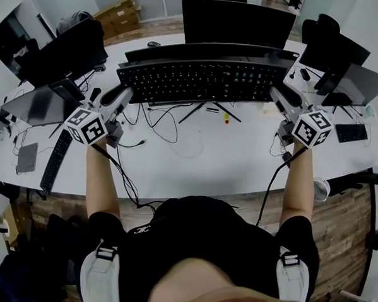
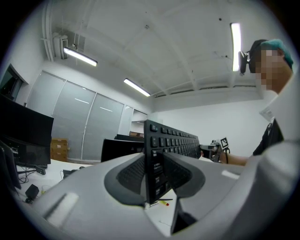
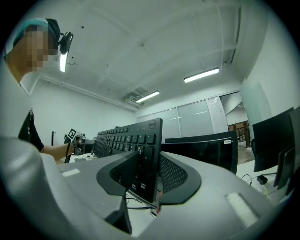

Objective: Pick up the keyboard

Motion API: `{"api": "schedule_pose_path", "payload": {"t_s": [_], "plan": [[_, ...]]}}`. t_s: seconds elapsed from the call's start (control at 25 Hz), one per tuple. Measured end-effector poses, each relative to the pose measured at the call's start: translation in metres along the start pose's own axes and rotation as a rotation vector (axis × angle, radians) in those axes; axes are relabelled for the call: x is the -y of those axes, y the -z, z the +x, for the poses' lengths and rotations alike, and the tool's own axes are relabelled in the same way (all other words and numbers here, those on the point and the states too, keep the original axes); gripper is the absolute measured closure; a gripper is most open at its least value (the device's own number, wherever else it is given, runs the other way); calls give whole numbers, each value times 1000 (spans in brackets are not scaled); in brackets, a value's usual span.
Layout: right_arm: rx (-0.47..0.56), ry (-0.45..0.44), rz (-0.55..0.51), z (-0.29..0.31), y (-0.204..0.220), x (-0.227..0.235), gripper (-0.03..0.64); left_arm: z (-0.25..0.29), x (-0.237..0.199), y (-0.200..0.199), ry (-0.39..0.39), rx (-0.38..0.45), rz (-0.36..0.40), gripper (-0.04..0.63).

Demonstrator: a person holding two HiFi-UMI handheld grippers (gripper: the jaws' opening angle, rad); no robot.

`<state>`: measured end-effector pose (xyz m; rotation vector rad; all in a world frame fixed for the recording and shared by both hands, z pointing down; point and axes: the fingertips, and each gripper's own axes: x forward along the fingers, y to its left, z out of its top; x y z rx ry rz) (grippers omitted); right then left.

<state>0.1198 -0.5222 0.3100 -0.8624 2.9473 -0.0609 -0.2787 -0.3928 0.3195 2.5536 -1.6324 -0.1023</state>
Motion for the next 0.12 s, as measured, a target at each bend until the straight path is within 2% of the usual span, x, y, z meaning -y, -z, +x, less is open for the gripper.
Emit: {"api": "schedule_pose_path", "payload": {"t_s": [0.12], "plan": [[-7, 5, 10, -3, 6, 3, 491, 3, 3, 3, 8, -10, -2, 425]]}}
